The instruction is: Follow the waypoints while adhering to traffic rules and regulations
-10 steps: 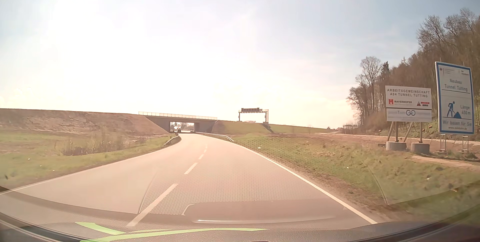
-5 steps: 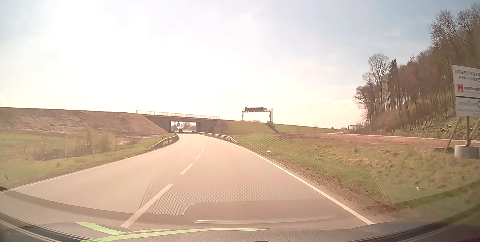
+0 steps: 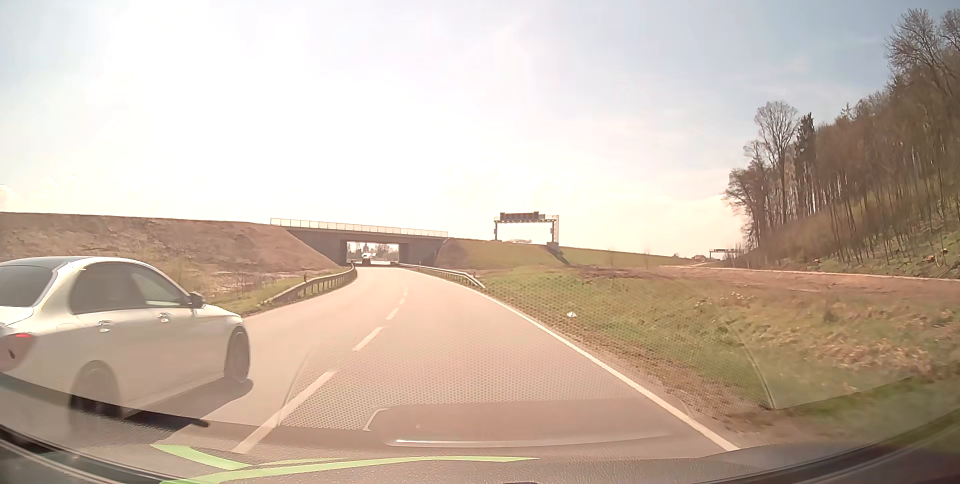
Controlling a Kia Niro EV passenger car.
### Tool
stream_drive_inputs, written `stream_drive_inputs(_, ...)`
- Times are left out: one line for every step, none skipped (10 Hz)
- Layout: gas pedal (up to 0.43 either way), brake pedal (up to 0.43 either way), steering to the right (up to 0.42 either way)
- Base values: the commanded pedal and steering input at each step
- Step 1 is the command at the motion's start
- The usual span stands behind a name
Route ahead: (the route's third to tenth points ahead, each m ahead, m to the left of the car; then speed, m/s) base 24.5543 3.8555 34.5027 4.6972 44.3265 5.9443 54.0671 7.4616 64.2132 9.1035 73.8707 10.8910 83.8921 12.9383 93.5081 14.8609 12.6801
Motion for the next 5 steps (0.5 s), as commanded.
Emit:
stream_drive_inputs(0.13, 0.0, -0.015)
stream_drive_inputs(0.15, 0.0, -0.016)
stream_drive_inputs(0.15, 0.0, -0.016)
stream_drive_inputs(0.15, 0.0, -0.016)
stream_drive_inputs(0.15, 0.0, -0.016)
